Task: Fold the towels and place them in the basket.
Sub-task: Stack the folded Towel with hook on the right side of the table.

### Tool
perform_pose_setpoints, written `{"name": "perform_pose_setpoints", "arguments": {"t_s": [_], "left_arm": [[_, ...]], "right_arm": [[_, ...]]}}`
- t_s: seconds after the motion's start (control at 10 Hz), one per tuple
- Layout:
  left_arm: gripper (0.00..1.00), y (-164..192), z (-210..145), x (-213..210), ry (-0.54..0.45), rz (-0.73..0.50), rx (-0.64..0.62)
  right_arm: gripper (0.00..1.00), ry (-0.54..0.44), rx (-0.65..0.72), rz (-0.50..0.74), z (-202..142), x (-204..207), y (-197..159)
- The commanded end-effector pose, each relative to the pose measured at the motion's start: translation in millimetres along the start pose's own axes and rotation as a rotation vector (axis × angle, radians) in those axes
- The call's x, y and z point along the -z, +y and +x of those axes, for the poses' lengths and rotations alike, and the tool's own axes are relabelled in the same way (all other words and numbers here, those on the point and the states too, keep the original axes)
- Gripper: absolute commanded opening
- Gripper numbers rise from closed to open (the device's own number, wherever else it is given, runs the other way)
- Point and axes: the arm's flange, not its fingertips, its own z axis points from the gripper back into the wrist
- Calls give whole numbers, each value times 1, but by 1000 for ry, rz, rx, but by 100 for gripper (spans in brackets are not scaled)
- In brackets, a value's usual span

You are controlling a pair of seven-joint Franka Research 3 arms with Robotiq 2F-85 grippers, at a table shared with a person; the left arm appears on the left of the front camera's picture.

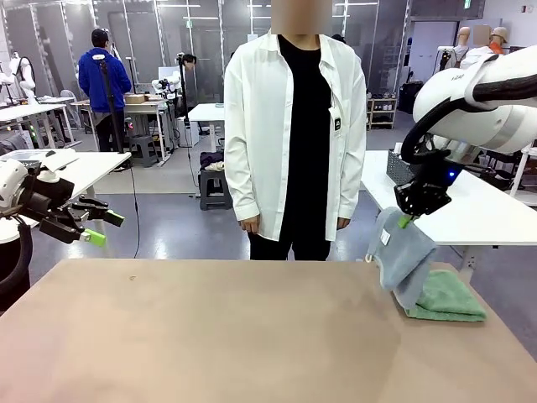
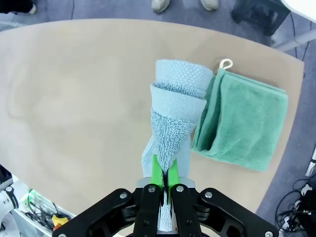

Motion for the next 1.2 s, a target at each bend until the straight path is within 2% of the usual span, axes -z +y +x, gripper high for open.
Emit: {"name": "perform_pose_setpoints", "arguments": {"t_s": [0.0, 0.3, 0.4, 0.9, 1.1], "left_arm": [[100, 0, 1, -1, -3, -3, 3], [100, 0, 1, -1, -3, -3, 3], [100, 0, 1, -1, -3, -3, 3], [100, 0, 1, -1, -3, -3, 3], [100, 0, 1, -1, -3, -3, 3]], "right_arm": [[5, -1, -14, 6, 8, -5, -13], [5, -11, -16, 8, 20, -2, -27], [5, -9, 11, -4, 9, -6, -16], [5, -8, 8, -5, 12, -4, -19], [5, 3, -23, 41, 20, -1, -29]]}}
